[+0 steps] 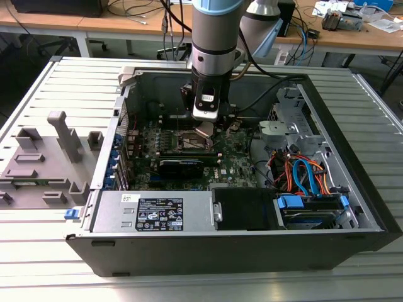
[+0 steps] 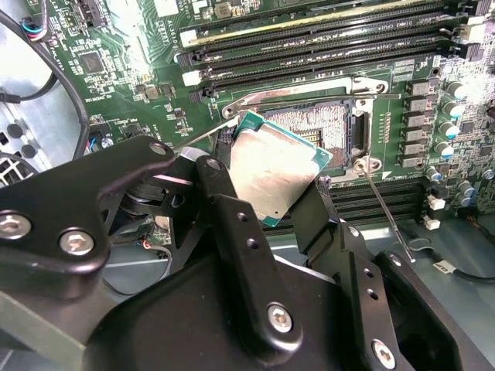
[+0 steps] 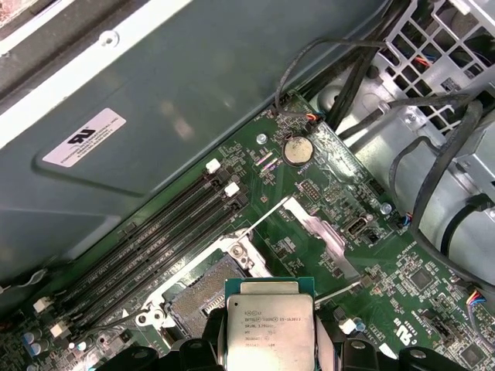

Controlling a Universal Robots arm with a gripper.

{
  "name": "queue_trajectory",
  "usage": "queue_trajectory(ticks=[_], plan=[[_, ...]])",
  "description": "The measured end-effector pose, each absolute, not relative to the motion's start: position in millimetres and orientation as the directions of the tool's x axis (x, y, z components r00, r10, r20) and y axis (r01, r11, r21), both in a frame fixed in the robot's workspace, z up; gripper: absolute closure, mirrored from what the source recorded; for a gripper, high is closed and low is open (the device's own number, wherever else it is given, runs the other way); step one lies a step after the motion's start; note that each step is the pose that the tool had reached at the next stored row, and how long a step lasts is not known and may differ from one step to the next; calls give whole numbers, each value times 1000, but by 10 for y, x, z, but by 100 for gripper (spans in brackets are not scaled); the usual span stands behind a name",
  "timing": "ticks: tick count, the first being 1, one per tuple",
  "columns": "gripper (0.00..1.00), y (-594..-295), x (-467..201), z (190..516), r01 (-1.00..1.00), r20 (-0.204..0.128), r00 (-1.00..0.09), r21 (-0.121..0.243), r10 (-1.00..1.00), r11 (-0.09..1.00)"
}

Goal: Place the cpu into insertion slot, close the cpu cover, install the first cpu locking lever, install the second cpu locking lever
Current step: 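Place the cpu into insertion slot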

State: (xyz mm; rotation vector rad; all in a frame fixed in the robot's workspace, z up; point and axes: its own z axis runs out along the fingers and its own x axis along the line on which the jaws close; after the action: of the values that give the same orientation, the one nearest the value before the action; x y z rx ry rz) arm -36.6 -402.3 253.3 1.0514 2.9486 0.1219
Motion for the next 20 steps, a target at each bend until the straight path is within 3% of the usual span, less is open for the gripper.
queue_trajectory(ticks=[20], plan=[[45,-4023,-365,2532,641,18,-766,76,642,763]])
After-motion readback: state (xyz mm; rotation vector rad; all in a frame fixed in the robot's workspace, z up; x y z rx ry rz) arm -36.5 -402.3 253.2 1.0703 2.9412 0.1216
